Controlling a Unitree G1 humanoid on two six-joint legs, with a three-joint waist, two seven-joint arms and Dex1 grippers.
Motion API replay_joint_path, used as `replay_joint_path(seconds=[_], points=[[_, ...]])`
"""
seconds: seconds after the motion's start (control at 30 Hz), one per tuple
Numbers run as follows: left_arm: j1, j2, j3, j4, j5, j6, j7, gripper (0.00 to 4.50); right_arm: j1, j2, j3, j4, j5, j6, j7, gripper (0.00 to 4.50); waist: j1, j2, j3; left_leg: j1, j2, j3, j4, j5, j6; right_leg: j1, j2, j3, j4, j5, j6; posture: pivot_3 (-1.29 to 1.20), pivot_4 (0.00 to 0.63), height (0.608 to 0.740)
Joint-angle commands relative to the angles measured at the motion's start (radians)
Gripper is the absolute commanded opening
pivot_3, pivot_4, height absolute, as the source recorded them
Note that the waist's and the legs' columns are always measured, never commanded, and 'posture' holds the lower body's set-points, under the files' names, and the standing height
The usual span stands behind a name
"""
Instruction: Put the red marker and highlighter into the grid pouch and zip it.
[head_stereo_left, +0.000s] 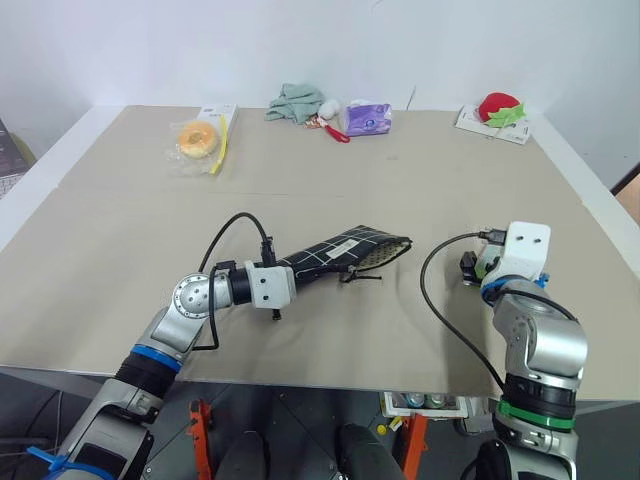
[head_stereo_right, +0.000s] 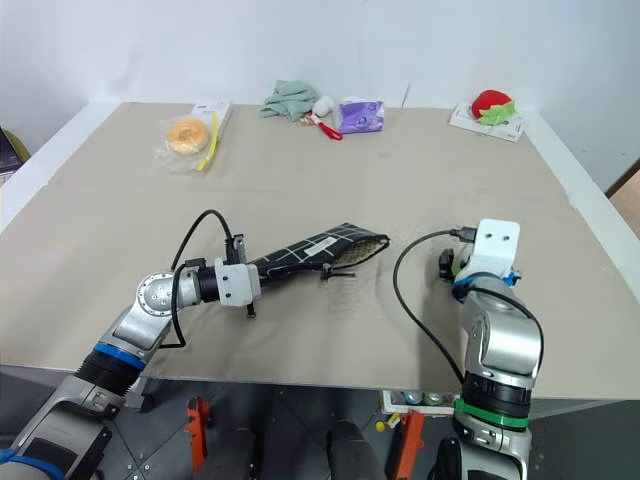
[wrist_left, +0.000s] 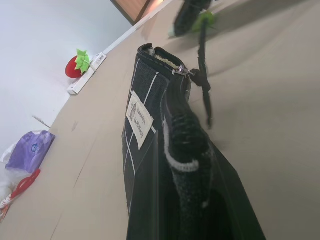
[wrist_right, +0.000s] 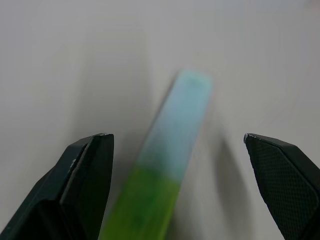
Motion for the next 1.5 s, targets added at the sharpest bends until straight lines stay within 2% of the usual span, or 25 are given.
replay_joint_path(seconds=[0.03, 0.13, 0.3, 0.33, 0.4, 0.47, 0.53, 0.6, 0.67, 0.73, 0.83, 0.93, 1.13, 1.37, 1.5], points=[[-0.003, -0.002, 0.025, -0.025, -0.011, -0.004, 0.013, 0.0, -0.002, 0.014, -0.025, -0.009, 0.03, 0.019, 0.01, 4.49, -0.001, 0.0, 0.0, 0.0, 0.0, 0.0, 0.0, 0.0, 0.0, 0.0, 0.0, 0.0, 0.0, 0.0, 0.0, 0.0, 0.15, 0.734], [0.0, -0.004, 0.026, -0.03, -0.01, -0.003, 0.018, 0.0, -0.003, 0.019, -0.038, 0.003, 0.045, 0.028, 0.011, 3.63, 0.0, 0.0, -0.001, 0.0, 0.0, 0.0, 0.0, 0.0, 0.0, 0.0, 0.0, 0.0, 0.0, 0.0, 0.0, 0.0, 0.15, 0.734], [0.003, -0.006, 0.026, -0.033, -0.009, -0.004, 0.021, 0.0, -0.015, -0.008, -0.039, 0.008, 0.052, 0.027, 0.021, 1.21, 0.001, 0.0, -0.001, 0.0, 0.0, 0.0, 0.0, 0.0, 0.0, 0.001, 0.0, -0.001, 0.0, 0.0, 0.0, 0.0, 0.15, 0.734], [0.003, -0.006, 0.027, -0.033, -0.009, -0.004, 0.022, 0.0, -0.025, -0.022, -0.038, 0.009, 0.061, 0.016, 0.038, 1.12, 0.001, 0.0, -0.001, 0.0, 0.0, -0.001, 0.0, 0.0, 0.0, 0.001, 0.0, -0.001, 0.0, 0.0, 0.0, 0.0, 0.15, 0.734], [0.002, -0.008, 0.027, -0.03, -0.008, -0.005, 0.023, 0.0, -0.038, -0.04, -0.036, 0.012, 0.072, 0.001, 0.058, 1.12, 0.001, 0.0, -0.001, 0.0, -0.001, -0.001, 0.0, 0.0, 0.0, 0.002, -0.001, -0.001, 0.0, 0.0, 0.001, 0.0, 0.15, 0.734], [0.0, -0.01, 0.026, -0.028, -0.008, -0.007, 0.024, 0.0, -0.05, -0.111, 0.006, 0.021, 0.097, -0.076, 0.168, 1.12, 0.001, 0.0, -0.001, 0.0, -0.001, -0.001, 0.0, 0.0, 0.0, 0.001, -0.001, 0.0, 0.0, 0.0, 0.001, 0.0, 0.15, 0.734], [-0.006, -0.01, 0.026, -0.021, -0.009, -0.009, 0.025, 0.0, -0.049, -0.28, 0.119, 0.017, 0.108, -0.308, 0.45, 1.12, -0.001, 0.003, 0.001, 0.0, -0.001, 0.0, 0.0, 0.0, 0.0, 0.001, -0.001, 0.0, -0.001, 0.0, 0.001, 0.0, 0.15, 0.734], [-0.011, -0.011, 0.025, -0.013, -0.009, -0.012, 0.025, 0.0, -0.033, -0.417, 0.178, -0.015, 0.17, -0.491, 0.737, 1.12, -0.002, 0.007, 0.002, 0.0, -0.001, 0.001, 0.0, 0.0, 0.0, 0.001, -0.001, 0.001, -0.001, 0.0, 0.002, 0.0, 0.15, 0.734], [-0.012, -0.011, 0.024, -0.011, -0.01, -0.014, 0.022, 0.0, -0.001, -0.525, 0.191, -0.05, 0.262, -0.539, 0.95, 1.12, -0.002, 0.006, 0.002, 0.001, 0.0, 0.001, 0.0, -0.001, 0.001, 0.002, 0.0, 0.0, -0.002, -0.001, 0.003, 0.0, 0.15, 0.734], [-0.015, -0.011, 0.023, -0.008, -0.01, -0.016, 0.02, 0.0, 0.001, -0.595, 0.192, -0.051, 0.33, -0.5, 1.056, 1.12, -0.002, 0.004, 0.001, 0.002, 0.001, -0.001, 0.0, -0.002, 0.004, 0.003, 0.001, -0.002, -0.003, -0.002, 0.002, 0.0, 0.15, 0.734], [-0.026, -0.01, 0.028, 0.003, -0.01, -0.018, 0.02, 0.0, -0.001, -0.708, 0.243, -0.04, 0.329, -0.506, 1.183, 1.12, 0.001, 0.004, 0.001, 0.001, 0.0, -0.001, 0.001, -0.002, 0.004, 0.003, 0.0, -0.002, -0.003, -0.002, 0.001, 0.0, 0.15, 0.734], [-0.03, -0.009, 0.029, 0.008, -0.008, -0.022, 0.023, 0.0, -0.015, -0.755, 0.303, -0.007, 0.275, -0.568, 1.225, 1.12, 0.001, 0.003, 0.001, 0.001, 0.0, -0.001, 0.002, -0.002, 0.004, 0.003, -0.001, -0.002, -0.003, -0.001, 0.001, 0.0, 0.15, 0.734], [-0.025, -0.01, 0.03, -0.003, -0.008, -0.019, 0.027, 0.0, -0.058, -0.743, 0.378, 0.064, 0.205, -0.641, 1.225, 1.12, 0.001, 0.003, 0.002, 0.002, 0.0, 0.0, 0.003, -0.002, 0.003, 0.003, 0.0, -0.002, -0.002, 0.0, 0.001, 0.0, 0.15, 0.734], [-0.021, -0.015, 0.021, -0.007, -0.012, -0.02, 0.019, 0.0, -0.158, -0.679, 0.471, 0.156, 0.104, -0.739, 1.207, 1.12, 0.002, 0.003, 0.002, 0.001, 0.0, 0.0, 0.002, -0.002, 0.003, 0.003, 0.0, -0.002, -0.002, 0.0, 0.001, 0.0, 0.15, 0.734], [-0.039, -0.024, 0.019, 0.006, -0.019, -0.02, 0.01, 0.0, -0.254, -0.615, 0.576, 0.175, 0.024, -0.836, 1.236, 1.12, 0.0, 0.003, 0.002, 0.001, 0.0, 0.0, 0.002, -0.002, 0.003, 0.002, -0.001, -0.001, -0.002, 0.0, 0.001, 0.0, 0.15, 0.734]])
